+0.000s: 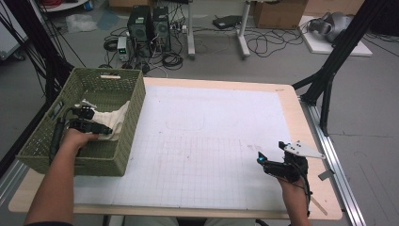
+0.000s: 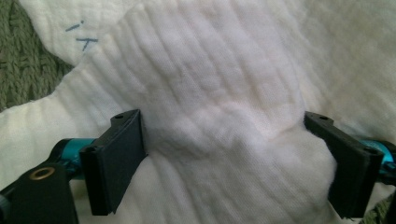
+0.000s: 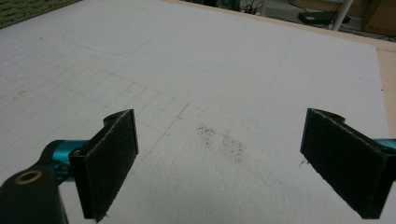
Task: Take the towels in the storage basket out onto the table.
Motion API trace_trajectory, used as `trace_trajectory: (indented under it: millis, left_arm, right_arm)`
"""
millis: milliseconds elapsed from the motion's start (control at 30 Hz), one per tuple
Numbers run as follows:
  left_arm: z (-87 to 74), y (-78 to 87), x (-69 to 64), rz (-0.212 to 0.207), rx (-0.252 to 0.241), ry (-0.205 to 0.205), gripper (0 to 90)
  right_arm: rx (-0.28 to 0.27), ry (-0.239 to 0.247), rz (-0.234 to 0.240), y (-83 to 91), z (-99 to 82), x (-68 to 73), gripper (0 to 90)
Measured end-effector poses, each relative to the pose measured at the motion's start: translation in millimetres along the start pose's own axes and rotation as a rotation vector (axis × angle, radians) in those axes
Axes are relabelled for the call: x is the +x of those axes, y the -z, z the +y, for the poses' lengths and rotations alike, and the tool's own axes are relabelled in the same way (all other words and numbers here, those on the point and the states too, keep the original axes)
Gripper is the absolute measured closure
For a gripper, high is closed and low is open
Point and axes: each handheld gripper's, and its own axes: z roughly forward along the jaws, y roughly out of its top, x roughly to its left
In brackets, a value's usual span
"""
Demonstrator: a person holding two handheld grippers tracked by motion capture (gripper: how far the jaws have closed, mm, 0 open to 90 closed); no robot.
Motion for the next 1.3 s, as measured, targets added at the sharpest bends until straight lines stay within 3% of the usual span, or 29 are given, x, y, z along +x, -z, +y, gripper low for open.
trace_trajectory:
  millis: [100,167,233,333,400,467,500,533,567,633,667,700,733,767,800,833,900,967,1000,1033,1067,1100,1133,1167,1200,1300]
  left_arm:
    - [0.8,2.4,-0.5,0.011,0.0,-0.018,28.3]
    - [0.7,5.2,-1.4,0.015,0.002,-0.058,50.5]
    - [0.5,7.1,-3.1,-0.011,-0.005,-0.073,67.2]
    - [0.9,8.6,-3.7,-0.01,-0.003,-0.071,76.4]
    - [2.7,16.7,2.9,-0.017,-0.048,0.0,77.4]
    - [3.7,25.5,8.0,-0.034,-0.129,0.054,77.7]
    - [3.7,25.5,8.0,-0.034,-0.129,0.054,77.8]
    - [4.9,35.7,11.7,-0.061,-0.213,0.09,77.8]
    - [4.9,35.7,11.7,-0.061,-0.213,0.09,77.7]
    - [6.3,47.1,14.8,-0.112,-0.313,0.118,77.7]
    - [7.4,54.9,14.3,-0.14,-0.364,0.12,77.7]
    - [7.4,54.9,14.3,-0.14,-0.364,0.12,77.6]
    - [8.2,62.1,13.0,-0.158,-0.411,0.12,77.6]
    - [8.2,62.1,13.0,-0.158,-0.411,0.12,77.5]
    - [8.2,68.5,12.4,-0.161,-0.456,0.12,77.5]
    - [8.2,68.5,12.4,-0.161,-0.456,0.12,77.5]
    - [8.0,77.9,13.0,-0.16,-0.517,0.111,77.4]
    - [7.6,81.3,13.2,-0.154,-0.537,0.105,77.4]
    - [6.1,88.2,14.2,-0.146,-0.584,0.095,77.4]
    - [6.1,88.2,14.2,-0.146,-0.584,0.095,77.4]
    - [4.4,95.2,15.6,-0.145,-0.63,0.091,77.4]
    - [4.4,95.2,15.6,-0.145,-0.63,0.091,77.4]
    - [2.5,102.4,15.9,-0.151,-0.68,0.092,77.4]
    - [2.5,102.4,15.9,-0.151,-0.68,0.092,77.4]
    - [1.2,110.0,15.5,-0.159,-0.724,0.081,77.4]
    - [0.7,118.3,13.0,-0.164,-0.763,0.064,77.4]
  right_arm:
    - [0.004,0.003,0.001,-1.0,0.1,0.6,10.5]
    - [0.005,0.0,0.0,-1.2,0.5,1.2,10.5]
    - [0.005,0.003,-0.001,-1.1,0.5,0.7,10.5]
    - [0.008,-0.003,-0.005,-0.1,0.1,0.1,10.5]
    - [0.005,-0.004,-0.007,1.1,-0.1,-1.0,10.5]
    - [0.002,-0.012,-0.01,2.3,-0.4,-2.7,10.5]
    - [0.001,-0.013,-0.014,2.6,-0.6,-3.5,10.5]
    - [0.003,-0.014,-0.016,2.7,-0.9,-4.1,10.5]
    - [0.004,-0.015,-0.016,2.7,-1.1,-4.5,10.5]
    - [0.007,-0.021,-0.017,2.9,-1.2,-4.1,10.5]
    - [0.005,-0.019,-0.017,2.9,-0.9,-3.6,10.5]
    - [0.005,-0.019,-0.017,2.9,-0.9,-3.6,10.5]
    - [0.002,-0.008,-0.02,2.9,-0.5,-3.3,10.5]
    - [0.002,-0.008,-0.019,3.1,-0.3,-3.1,10.5]
    - [0.003,-0.018,-0.017,3.5,-0.3,-2.4,10.5]
    - [0.003,-0.018,-0.017,3.5,-0.3,-2.4,10.5]
    - [0.004,-0.02,-0.019,4.1,-0.6,-2.8,10.5]
    - [0.001,-0.016,-0.02,4.0,-0.7,-3.4,10.5]
    - [0.001,-0.018,-0.019,4.0,-0.8,-3.9,10.5]
    - [0.001,-0.018,-0.019,4.0,-0.8,-3.9,10.5]
    - [0.0,-0.017,-0.017,3.5,-0.8,-3.8,10.5]
    - [0.0,-0.017,-0.017,3.5,-0.8,-3.8,10.5]
    - [0.001,-0.009,-0.016,2.9,-0.8,-3.7,10.5]
    - [0.001,-0.009,-0.016,2.9,-0.8,-3.7,10.5]
    - [0.005,-0.013,-0.018,3.0,-0.7,-2.8,10.5]
    - [0.007,-0.016,-0.017,3.1,-0.7,-2.1,10.5]
